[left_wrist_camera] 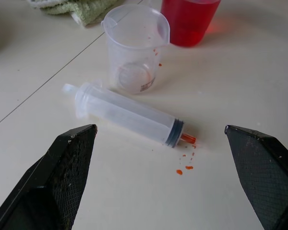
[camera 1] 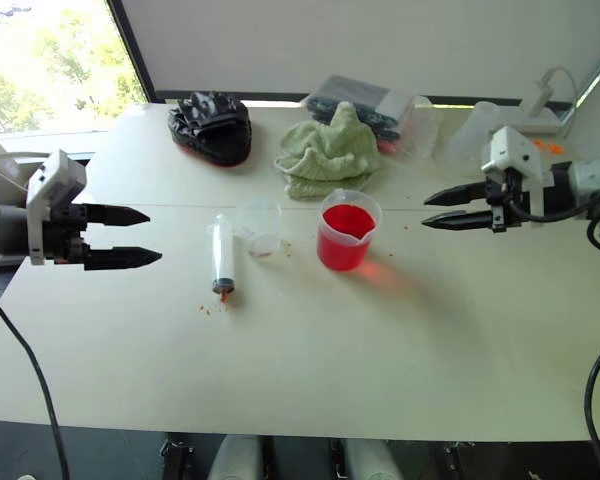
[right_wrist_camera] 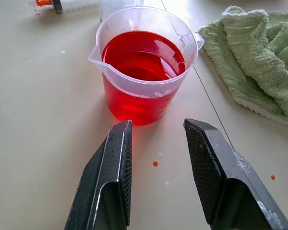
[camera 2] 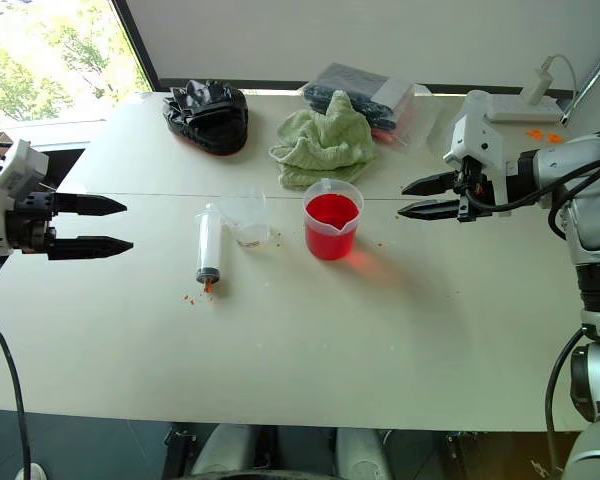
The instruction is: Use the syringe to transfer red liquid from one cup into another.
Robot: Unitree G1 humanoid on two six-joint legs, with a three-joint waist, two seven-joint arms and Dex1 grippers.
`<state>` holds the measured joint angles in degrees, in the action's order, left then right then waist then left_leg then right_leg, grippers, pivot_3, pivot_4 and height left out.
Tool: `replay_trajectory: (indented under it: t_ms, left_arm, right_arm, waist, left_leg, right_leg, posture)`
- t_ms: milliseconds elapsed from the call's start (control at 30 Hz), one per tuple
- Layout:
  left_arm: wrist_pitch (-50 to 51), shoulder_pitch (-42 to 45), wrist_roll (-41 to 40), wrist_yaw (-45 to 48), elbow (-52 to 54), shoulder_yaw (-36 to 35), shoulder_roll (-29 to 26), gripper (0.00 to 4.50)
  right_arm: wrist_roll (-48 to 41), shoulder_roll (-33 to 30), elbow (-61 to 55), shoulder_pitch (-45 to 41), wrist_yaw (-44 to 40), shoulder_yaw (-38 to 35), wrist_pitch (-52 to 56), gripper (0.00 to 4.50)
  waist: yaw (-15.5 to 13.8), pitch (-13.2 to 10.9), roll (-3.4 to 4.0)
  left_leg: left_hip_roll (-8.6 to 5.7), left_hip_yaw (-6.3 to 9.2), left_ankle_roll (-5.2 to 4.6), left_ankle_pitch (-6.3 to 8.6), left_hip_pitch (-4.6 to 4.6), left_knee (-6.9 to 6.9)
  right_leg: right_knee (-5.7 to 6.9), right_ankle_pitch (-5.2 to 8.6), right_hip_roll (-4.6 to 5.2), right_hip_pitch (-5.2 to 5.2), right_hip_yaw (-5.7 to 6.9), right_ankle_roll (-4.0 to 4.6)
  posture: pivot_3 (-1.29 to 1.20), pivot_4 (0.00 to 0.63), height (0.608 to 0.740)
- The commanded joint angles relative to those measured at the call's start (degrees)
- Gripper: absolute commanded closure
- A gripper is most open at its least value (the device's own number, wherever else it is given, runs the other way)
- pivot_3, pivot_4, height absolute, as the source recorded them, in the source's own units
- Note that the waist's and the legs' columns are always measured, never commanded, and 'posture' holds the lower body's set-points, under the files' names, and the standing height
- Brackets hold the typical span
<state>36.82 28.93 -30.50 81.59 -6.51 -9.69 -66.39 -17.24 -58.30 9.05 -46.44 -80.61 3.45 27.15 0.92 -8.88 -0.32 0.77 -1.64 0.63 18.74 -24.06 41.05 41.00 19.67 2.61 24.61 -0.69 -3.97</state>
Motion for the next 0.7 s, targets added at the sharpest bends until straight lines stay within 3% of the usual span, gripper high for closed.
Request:
replay_trajectory:
  t_ms: [33, 700]
  left_arm:
    - [0.1, 0.5, 0.1, -0.5, 0.7, -1.0, -0.9, 0.03]
    - [1.6, 2.9, 0.1, -1.4, -0.1, -0.4, -1.0, 0.03]
  right_arm:
    - [-0.6, 0.2, -1.4, -2.4, 0.3, -1.6, -0.4, 2.72]
    - [0.3, 0.8, -0.6, -3.1, 1.0, -1.2, -1.1, 2.72]
  waist:
    - [0.0, 0.0, 0.0]
    - [0.0, 0.0, 0.0]
  left_leg:
    - [0.0, 0.0, 0.0, 0.0, 0.0, 0.0]
    - [0.0, -0.01, 0.01, 0.0, 0.0, 0.0]
  right_leg:
    - [0.0, 0.0, 0.0, 0.0, 0.0, 0.0]
    - [0.01, 0.0, 0.0, 0.01, 0.0, 0.0]
  posture:
    - [0.0, 0.15, 0.711]
    - [0.0, 0.15, 0.711]
